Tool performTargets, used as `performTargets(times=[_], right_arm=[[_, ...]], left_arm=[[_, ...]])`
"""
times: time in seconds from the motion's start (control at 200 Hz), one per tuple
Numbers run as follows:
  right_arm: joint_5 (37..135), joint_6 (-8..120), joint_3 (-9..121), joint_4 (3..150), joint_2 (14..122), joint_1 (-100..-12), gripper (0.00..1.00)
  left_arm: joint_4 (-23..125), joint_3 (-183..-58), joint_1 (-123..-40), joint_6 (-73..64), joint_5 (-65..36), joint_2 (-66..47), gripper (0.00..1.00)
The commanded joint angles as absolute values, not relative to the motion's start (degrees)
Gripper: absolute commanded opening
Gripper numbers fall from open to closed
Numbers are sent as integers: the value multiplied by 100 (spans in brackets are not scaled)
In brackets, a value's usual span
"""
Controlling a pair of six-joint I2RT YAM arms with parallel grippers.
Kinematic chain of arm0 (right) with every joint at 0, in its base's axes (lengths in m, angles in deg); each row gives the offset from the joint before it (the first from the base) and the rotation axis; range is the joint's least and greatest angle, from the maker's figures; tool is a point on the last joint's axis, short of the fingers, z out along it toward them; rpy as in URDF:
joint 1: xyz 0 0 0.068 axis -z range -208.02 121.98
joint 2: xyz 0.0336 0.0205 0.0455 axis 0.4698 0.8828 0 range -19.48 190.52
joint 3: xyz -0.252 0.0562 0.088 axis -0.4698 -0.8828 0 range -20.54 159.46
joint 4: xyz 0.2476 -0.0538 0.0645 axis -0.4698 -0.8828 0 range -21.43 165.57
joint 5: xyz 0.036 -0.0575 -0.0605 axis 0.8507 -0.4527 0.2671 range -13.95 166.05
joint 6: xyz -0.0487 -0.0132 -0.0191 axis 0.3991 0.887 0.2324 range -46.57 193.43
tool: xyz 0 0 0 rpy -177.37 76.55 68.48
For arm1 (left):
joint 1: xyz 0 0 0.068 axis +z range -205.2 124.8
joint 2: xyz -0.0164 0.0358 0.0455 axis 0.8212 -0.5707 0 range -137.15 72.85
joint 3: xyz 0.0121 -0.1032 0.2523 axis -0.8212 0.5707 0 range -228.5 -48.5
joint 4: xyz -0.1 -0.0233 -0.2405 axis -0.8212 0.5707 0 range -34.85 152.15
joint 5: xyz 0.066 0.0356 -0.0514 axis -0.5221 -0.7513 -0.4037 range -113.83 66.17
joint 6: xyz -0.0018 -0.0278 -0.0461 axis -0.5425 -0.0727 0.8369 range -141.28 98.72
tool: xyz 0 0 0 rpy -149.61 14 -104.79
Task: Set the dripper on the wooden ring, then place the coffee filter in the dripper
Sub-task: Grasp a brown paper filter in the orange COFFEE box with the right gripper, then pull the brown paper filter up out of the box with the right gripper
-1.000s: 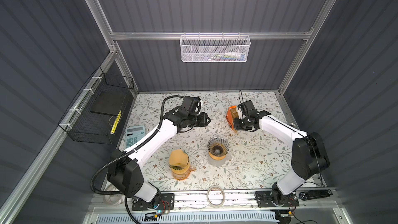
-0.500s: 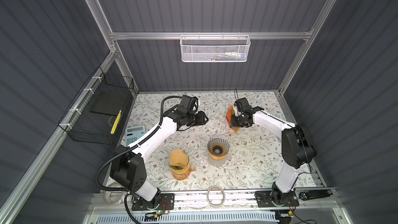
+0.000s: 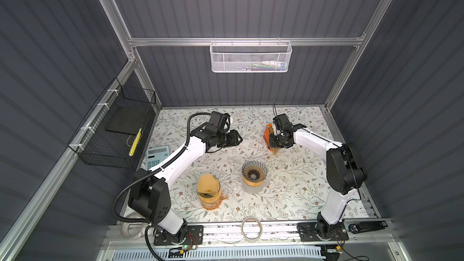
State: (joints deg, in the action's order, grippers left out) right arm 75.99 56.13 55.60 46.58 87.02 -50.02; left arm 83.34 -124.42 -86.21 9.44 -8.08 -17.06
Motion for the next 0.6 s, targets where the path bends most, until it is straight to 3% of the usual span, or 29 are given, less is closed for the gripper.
performTargets(times=[0.0, 0.595], right_arm=[[7435, 5725, 5712, 4496, 8795, -4982, 14], [7446, 5761, 6021, 4446, 9113, -4980, 18]], left_arm=[[8328, -12356, -8569, 1015, -703, -1707, 45], [8336, -12367, -8526, 1023, -682, -1733, 45]])
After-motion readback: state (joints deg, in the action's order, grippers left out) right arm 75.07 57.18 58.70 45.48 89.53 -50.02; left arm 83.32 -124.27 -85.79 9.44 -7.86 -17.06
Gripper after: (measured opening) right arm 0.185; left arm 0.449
